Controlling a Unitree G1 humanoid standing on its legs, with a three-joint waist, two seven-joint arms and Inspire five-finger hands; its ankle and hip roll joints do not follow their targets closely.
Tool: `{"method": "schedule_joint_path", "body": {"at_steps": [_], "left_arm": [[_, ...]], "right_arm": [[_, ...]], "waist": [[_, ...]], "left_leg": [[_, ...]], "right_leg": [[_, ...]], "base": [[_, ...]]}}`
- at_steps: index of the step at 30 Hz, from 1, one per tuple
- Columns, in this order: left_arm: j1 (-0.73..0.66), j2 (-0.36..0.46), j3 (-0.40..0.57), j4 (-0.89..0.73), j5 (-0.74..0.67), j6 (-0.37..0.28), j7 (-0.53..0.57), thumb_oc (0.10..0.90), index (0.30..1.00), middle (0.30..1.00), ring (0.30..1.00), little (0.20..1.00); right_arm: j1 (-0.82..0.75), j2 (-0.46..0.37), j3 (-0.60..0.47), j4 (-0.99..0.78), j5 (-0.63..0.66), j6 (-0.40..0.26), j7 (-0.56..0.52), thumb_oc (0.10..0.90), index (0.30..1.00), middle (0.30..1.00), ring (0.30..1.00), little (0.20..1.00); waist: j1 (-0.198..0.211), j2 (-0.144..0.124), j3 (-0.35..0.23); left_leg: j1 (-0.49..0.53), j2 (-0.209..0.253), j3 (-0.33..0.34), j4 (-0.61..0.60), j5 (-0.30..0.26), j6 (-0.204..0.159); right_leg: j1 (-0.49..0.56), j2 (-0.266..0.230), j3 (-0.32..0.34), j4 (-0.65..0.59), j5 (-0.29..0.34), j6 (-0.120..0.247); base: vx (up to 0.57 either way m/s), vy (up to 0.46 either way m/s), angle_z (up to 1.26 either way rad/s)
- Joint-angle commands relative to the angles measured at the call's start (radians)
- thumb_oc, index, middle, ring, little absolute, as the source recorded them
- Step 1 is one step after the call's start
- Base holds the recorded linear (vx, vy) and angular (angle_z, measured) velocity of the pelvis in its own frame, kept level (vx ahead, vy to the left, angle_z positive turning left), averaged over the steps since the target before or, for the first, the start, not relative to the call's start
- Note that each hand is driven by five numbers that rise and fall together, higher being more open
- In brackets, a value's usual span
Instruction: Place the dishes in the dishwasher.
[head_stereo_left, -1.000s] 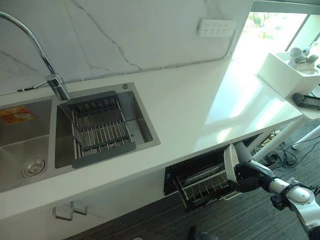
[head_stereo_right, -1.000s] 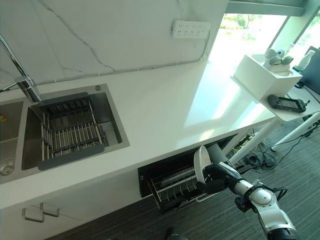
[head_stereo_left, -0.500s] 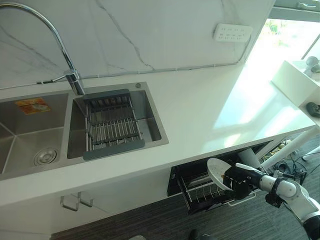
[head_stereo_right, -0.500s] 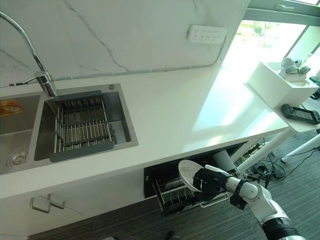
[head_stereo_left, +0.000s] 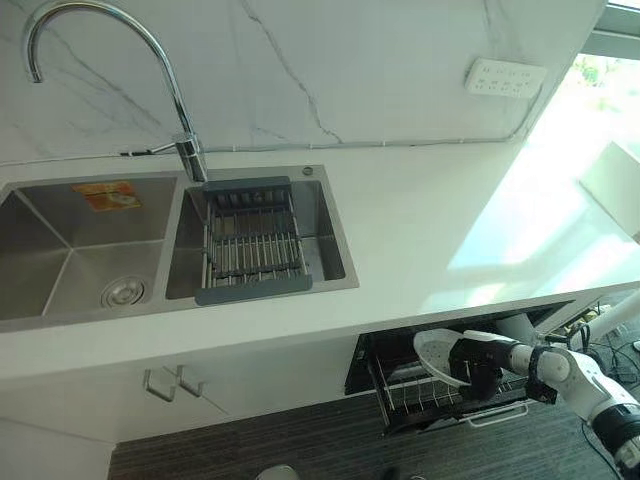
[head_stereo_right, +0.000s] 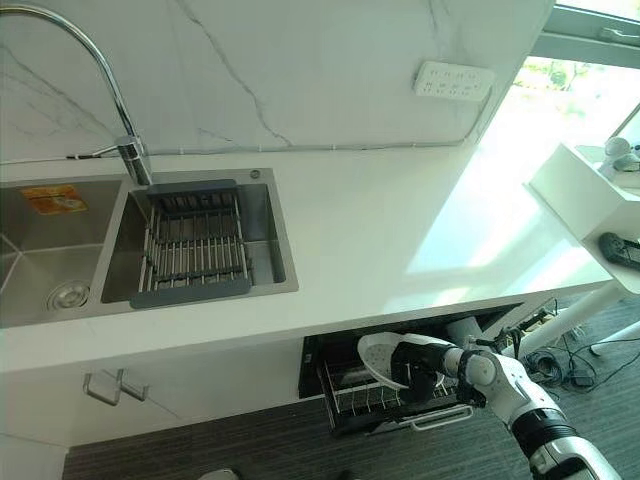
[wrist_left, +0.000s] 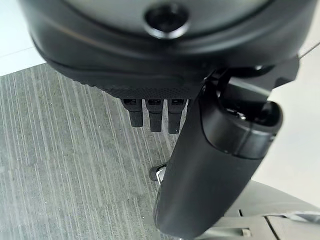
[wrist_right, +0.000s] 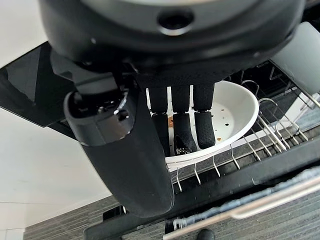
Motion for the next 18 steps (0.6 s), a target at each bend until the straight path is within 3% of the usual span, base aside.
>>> {"method": "schedule_joint_path", "body": {"at_steps": [1,4,8,13,18], "left_arm": [[-0.032,0.057,-0.037,-0.009,-0.006,-0.010,-0.003,0.800,0.900,0.900,0.900,0.900],[-0.021,0.055,-0.034,-0.012,-0.031,-0.014,0.007,0.800,0.900,0.900,0.900,0.900],[-0.015,0.057,-0.029,-0.010,-0.046,-0.016,0.011,0.800,0.900,0.900,0.900,0.900],[-0.009,0.055,-0.030,-0.008,-0.088,-0.026,0.022,0.800,0.900,0.900,0.900,0.900],[0.013,0.050,-0.009,0.001,-0.114,-0.049,0.039,0.800,0.900,0.900,0.900,0.900]], "right_arm": [[-0.156,-0.049,-0.031,0.038,0.013,-0.026,-0.201,0.400,0.300,0.300,0.300,0.300],[-0.151,-0.031,-0.069,0.074,0.006,-0.015,-0.310,0.400,0.300,0.300,0.300,0.300],[-0.145,-0.017,-0.083,0.097,0.013,0.007,-0.355,0.400,0.300,0.300,0.300,0.300],[-0.151,0.023,-0.114,0.155,0.074,0.095,-0.533,0.400,0.300,0.300,0.300,0.300],[-0.113,0.090,-0.143,0.167,0.102,0.149,-0.592,0.400,0.300,0.300,0.300,0.300]], "waist": [[0.022,-0.014,-0.016],[0.035,-0.005,-0.011],[0.046,0.002,-0.010],[0.068,0.016,-0.006],[0.089,0.042,0.006]], "left_leg": [[0.005,0.007,-0.039,-0.021,-0.041,-0.014],[0.001,0.004,-0.047,-0.021,-0.040,-0.011],[-0.004,0.000,-0.056,-0.021,-0.039,-0.010],[-0.014,-0.006,-0.072,-0.021,-0.038,-0.009],[-0.014,-0.009,-0.086,-0.021,-0.055,-0.017]], "right_leg": [[0.046,-0.052,0.020,0.051,-0.108,0.085],[0.055,-0.055,0.009,0.051,-0.110,0.083],[0.062,-0.059,-0.003,0.051,-0.114,0.082],[0.071,-0.067,-0.019,0.051,-0.118,0.081],[0.095,-0.078,-0.030,0.051,-0.143,0.090]], "base": [[0.03,0.010,0.22],[0.03,0.004,0.12],[0.02,-0.002,0.17],[0.02,-0.015,0.14],[0.05,-0.025,0.19]]}}
